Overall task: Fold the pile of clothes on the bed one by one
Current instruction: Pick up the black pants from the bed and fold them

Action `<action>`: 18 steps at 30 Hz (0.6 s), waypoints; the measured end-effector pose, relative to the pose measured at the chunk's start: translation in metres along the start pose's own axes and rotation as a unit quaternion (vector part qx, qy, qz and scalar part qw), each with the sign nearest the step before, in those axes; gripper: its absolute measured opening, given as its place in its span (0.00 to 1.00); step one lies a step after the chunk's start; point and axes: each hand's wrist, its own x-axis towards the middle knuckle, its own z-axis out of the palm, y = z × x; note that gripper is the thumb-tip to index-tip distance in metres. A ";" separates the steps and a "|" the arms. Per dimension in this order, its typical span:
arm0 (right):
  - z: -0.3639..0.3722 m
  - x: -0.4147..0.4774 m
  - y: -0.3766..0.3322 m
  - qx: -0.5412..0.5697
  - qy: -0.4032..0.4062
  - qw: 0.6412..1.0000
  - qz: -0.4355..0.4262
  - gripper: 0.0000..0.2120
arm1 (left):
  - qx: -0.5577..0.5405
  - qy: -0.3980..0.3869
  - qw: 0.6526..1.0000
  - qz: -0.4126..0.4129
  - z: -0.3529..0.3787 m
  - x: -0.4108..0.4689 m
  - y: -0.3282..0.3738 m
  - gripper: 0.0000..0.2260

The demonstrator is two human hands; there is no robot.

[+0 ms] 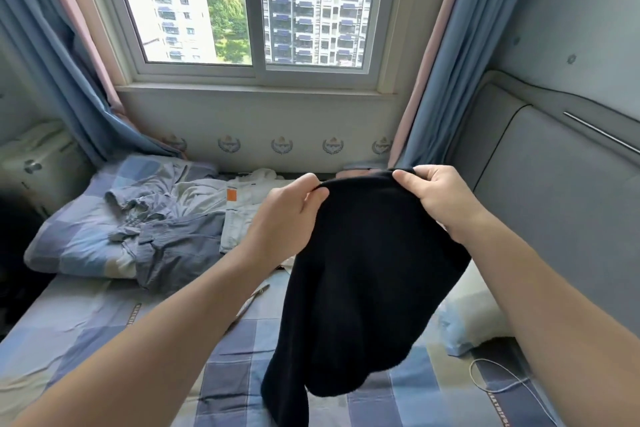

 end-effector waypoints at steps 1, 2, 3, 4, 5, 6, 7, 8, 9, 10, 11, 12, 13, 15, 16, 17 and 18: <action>0.002 0.002 0.003 -0.060 0.043 0.997 -0.030 0.05 | -0.016 0.011 0.999 -0.029 -0.001 0.003 0.000 0.14; 0.006 0.002 0.003 -0.110 0.077 0.989 -0.063 0.01 | -0.034 0.025 0.997 -0.060 -0.003 0.006 0.001 0.14; 0.013 -0.002 0.003 -0.139 0.088 0.982 -0.096 0.02 | -0.057 0.042 0.993 -0.090 -0.007 0.010 0.001 0.15; 0.022 -0.008 0.003 -0.143 0.067 0.980 -0.120 0.03 | -0.088 0.056 0.987 -0.119 -0.012 0.013 0.003 0.16; 0.033 -0.016 0.004 -0.125 0.023 0.984 -0.126 0.05 | -0.124 0.067 0.980 -0.140 -0.018 0.016 0.004 0.16; 0.046 -0.025 0.004 -0.106 -0.034 0.987 -0.116 0.10 | -0.154 0.074 0.973 -0.156 -0.025 0.019 0.007 0.16; 0.061 -0.035 0.003 -0.090 -0.095 0.986 -0.099 0.17 | -0.177 0.078 0.966 -0.169 -0.031 0.022 0.008 0.16; 0.075 -0.042 0.004 -0.083 -0.151 0.982 -0.079 0.23 | -0.196 0.078 0.961 -0.178 -0.038 0.025 0.011 0.15; 0.089 -0.047 0.005 -0.072 -0.195 0.977 -0.057 0.25 | -0.216 0.080 0.956 -0.184 -0.046 0.027 0.015 0.14; 0.104 -0.049 0.006 -0.060 -0.217 0.974 -0.038 0.25 | -0.237 0.079 0.950 -0.188 -0.055 0.030 0.020 0.13; 0.117 -0.047 0.006 -0.046 -0.221 0.974 -0.024 0.23 | -0.259 0.080 0.944 -0.189 -0.065 0.033 0.024 0.13; 0.127 -0.045 0.004 -0.034 -0.216 0.975 -0.022 0.20 | -0.278 0.082 0.939 -0.186 -0.075 0.037 0.029 0.12; 0.134 -0.041 0.002 -0.029 -0.209 0.977 -0.036 0.14 | -0.288 0.089 0.936 -0.180 -0.087 0.040 0.032 0.12; 0.143 -0.032 -0.010 -0.022 -0.193 0.978 -0.078 0.07 | -0.283 0.120 0.936 -0.172 -0.112 0.046 0.032 0.11; 0.145 -0.029 -0.020 -0.010 -0.191 0.977 -0.092 0.07 | -0.279 0.139 0.934 -0.173 -0.124 0.047 0.030 0.11; 0.146 -0.028 -0.031 0.012 -0.194 0.976 -0.097 0.08 | -0.280 0.153 0.930 -0.181 -0.135 0.048 0.026 0.10; 0.147 -0.026 -0.043 0.037 -0.195 0.975 -0.097 0.09 | -0.285 0.152 0.926 -0.194 -0.146 0.047 0.021 0.10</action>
